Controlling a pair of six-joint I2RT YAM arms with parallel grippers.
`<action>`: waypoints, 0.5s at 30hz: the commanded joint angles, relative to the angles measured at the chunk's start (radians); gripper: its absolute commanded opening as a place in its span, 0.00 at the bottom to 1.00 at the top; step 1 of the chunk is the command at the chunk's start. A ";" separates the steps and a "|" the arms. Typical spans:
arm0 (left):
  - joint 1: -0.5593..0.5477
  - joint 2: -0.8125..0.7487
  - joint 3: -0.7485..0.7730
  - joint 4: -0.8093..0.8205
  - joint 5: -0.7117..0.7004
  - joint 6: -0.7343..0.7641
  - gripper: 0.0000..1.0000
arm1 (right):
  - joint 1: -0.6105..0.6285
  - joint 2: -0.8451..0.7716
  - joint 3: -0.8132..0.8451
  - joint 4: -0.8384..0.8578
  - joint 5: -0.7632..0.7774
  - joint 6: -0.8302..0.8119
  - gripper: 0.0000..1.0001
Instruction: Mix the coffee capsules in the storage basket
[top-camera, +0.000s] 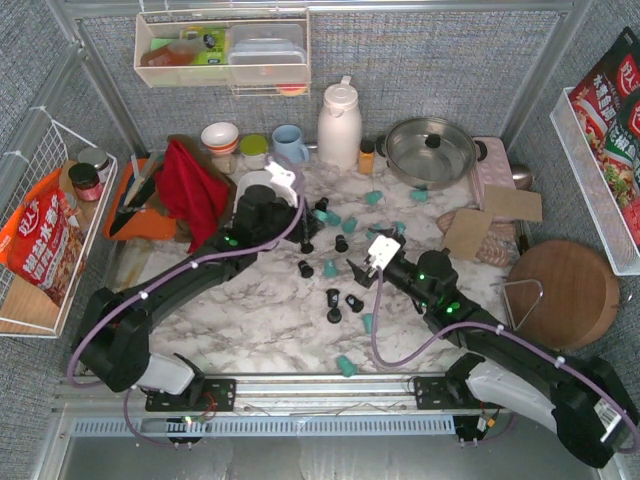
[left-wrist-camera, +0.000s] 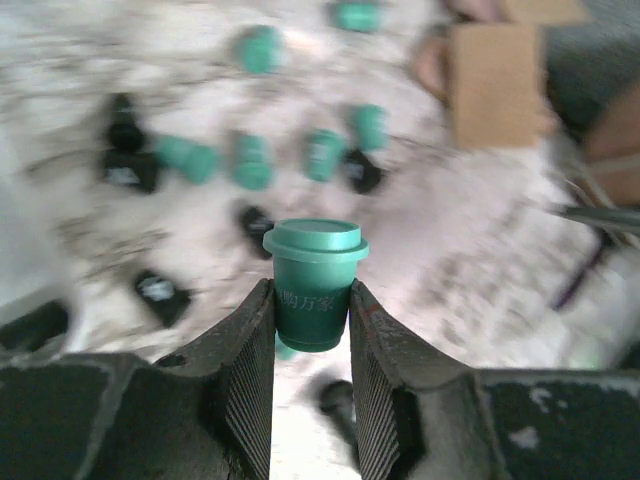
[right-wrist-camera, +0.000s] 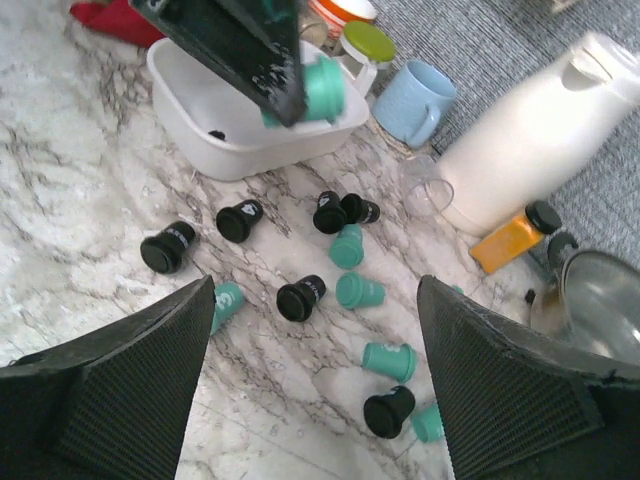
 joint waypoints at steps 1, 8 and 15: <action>0.106 0.002 0.011 -0.062 -0.256 -0.004 0.33 | 0.001 -0.077 0.066 -0.268 0.104 0.239 0.86; 0.254 0.159 0.074 -0.052 -0.330 -0.034 0.40 | 0.003 -0.099 0.164 -0.670 0.147 0.586 0.81; 0.316 0.339 0.156 -0.086 -0.262 -0.066 0.43 | 0.027 -0.104 0.177 -0.907 0.076 0.595 0.78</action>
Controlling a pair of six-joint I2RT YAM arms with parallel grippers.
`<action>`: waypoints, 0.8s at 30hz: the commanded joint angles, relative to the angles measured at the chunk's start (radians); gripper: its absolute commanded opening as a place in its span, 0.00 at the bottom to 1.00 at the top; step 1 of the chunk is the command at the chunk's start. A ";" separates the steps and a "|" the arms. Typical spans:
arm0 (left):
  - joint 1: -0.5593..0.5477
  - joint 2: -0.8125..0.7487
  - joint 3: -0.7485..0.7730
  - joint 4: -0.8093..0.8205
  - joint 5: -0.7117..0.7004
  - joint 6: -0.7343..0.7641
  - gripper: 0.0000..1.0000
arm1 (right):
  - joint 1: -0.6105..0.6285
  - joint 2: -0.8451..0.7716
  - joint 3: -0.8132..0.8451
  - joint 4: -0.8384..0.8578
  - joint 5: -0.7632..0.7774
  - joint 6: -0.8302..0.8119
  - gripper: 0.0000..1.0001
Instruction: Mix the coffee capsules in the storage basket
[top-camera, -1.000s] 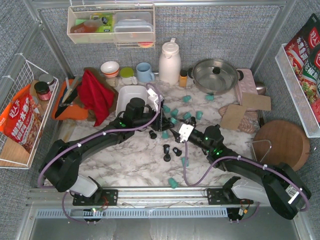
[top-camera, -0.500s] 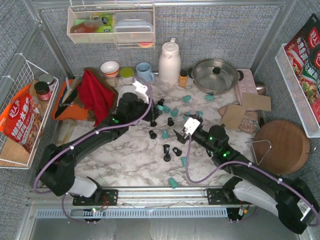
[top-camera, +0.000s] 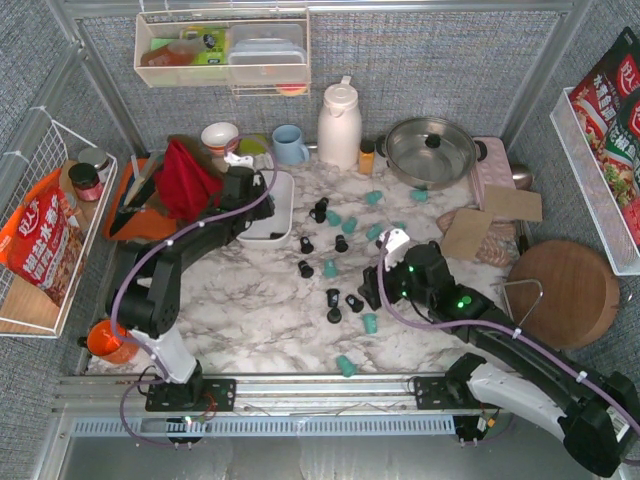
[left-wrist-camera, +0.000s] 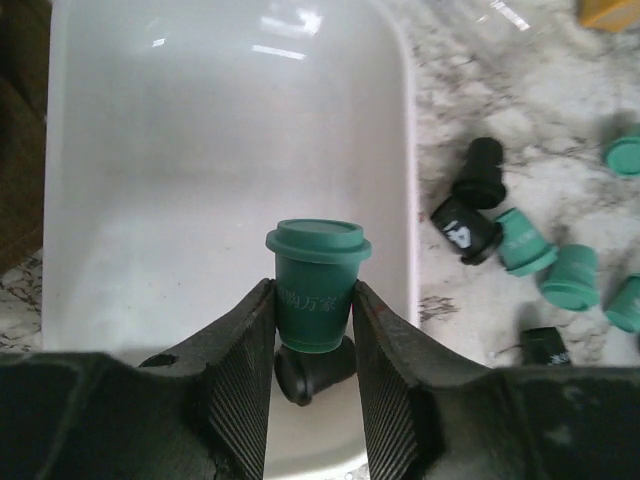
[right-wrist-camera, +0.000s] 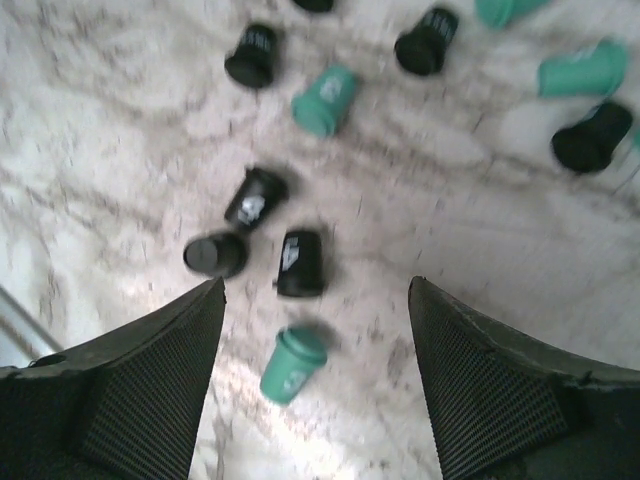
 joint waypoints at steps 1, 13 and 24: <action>0.022 0.068 0.029 -0.029 0.043 -0.027 0.45 | 0.017 -0.010 0.000 -0.193 -0.059 0.002 0.79; 0.026 -0.072 -0.051 -0.077 0.023 0.005 0.99 | 0.077 0.138 0.104 -0.204 -0.313 -0.594 0.82; 0.018 -0.393 -0.284 -0.043 0.054 -0.006 0.99 | 0.173 0.366 0.275 -0.585 -0.188 -1.020 0.83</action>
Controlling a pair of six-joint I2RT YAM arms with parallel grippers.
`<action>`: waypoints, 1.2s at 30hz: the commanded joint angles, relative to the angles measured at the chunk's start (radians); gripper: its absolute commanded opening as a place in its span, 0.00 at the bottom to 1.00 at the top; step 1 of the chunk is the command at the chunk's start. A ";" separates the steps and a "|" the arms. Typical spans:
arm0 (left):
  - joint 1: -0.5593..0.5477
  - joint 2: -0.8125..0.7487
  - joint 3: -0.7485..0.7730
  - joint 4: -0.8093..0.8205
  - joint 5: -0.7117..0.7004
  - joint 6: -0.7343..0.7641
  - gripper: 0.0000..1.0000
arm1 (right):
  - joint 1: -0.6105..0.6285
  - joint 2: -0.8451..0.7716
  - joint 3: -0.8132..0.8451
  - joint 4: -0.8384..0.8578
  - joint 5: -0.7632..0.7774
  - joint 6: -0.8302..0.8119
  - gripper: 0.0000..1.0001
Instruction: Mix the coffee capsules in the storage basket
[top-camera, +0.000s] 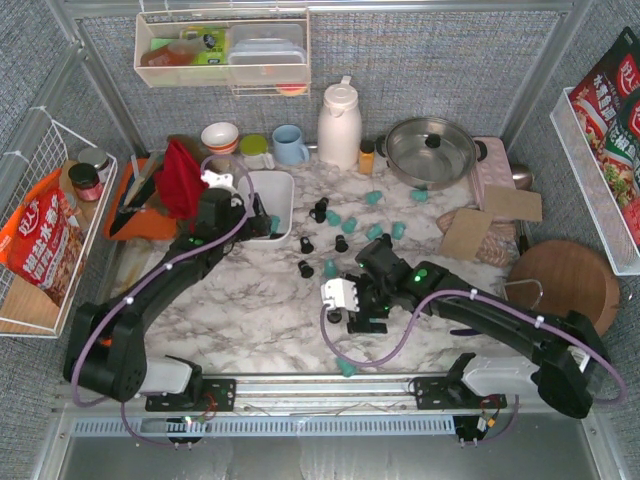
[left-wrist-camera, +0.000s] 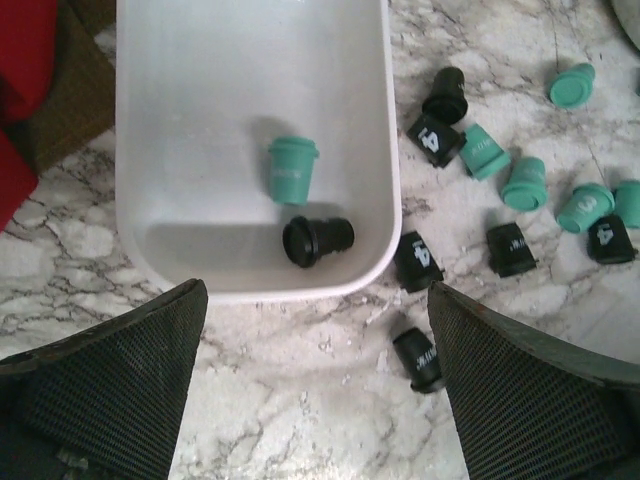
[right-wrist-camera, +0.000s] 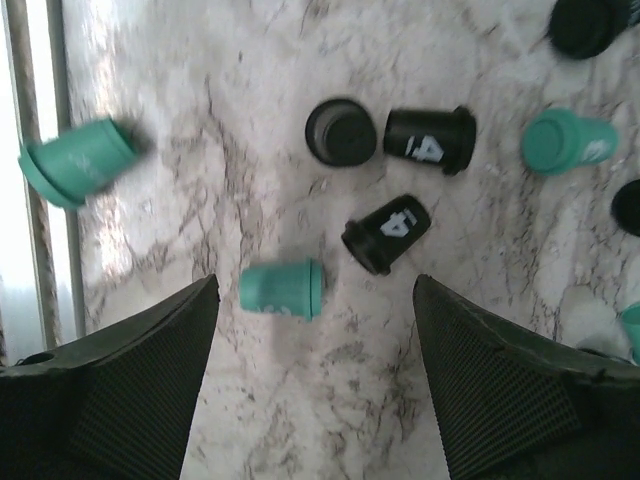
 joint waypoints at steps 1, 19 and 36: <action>-0.002 -0.076 -0.060 0.040 0.020 0.004 0.99 | 0.007 0.046 0.016 -0.146 0.107 -0.145 0.83; -0.005 -0.186 -0.145 0.096 0.015 0.011 0.99 | 0.045 0.237 -0.061 0.032 0.176 -0.092 0.82; -0.007 -0.176 -0.156 0.119 0.047 -0.001 0.99 | 0.050 0.137 -0.093 0.074 0.170 -0.088 0.37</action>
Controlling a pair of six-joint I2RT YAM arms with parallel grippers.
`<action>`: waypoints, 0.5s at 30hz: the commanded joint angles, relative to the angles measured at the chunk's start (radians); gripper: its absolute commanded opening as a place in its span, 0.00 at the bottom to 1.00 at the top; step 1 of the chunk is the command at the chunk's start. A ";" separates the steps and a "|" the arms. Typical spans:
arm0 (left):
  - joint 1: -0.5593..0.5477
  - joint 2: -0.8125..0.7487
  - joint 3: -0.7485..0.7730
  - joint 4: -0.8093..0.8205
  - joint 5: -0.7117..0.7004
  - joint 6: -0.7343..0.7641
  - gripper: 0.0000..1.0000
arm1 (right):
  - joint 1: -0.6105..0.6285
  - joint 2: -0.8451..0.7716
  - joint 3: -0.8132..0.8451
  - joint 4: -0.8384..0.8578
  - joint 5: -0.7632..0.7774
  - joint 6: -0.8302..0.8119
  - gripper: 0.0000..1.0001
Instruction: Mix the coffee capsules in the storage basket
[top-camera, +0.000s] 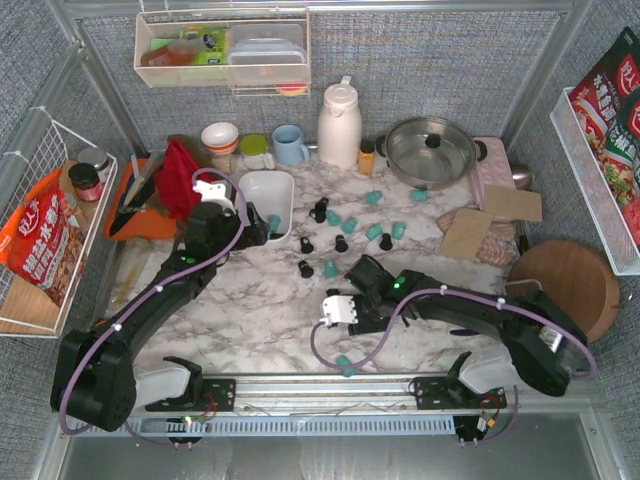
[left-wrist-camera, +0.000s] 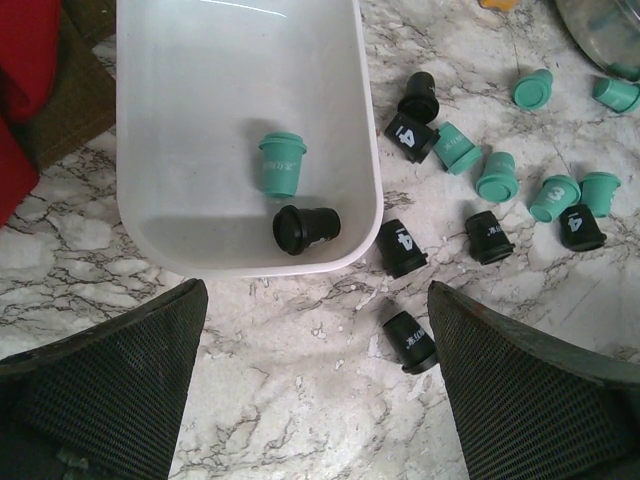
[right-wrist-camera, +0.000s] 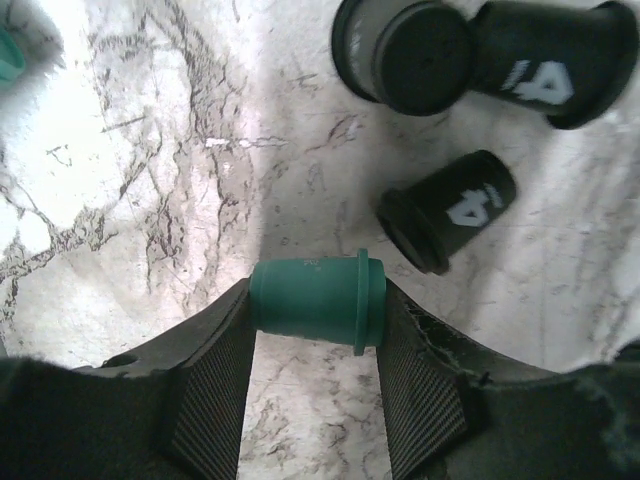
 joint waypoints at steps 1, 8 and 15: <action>-0.004 -0.003 -0.007 0.049 0.038 -0.006 0.99 | 0.004 -0.100 -0.019 0.063 -0.040 0.008 0.37; -0.082 -0.032 -0.040 0.185 0.154 -0.006 0.99 | -0.001 -0.382 -0.153 0.416 -0.019 0.056 0.27; -0.254 0.031 0.006 0.270 0.248 0.012 0.99 | -0.021 -0.519 -0.296 0.801 0.026 0.107 0.27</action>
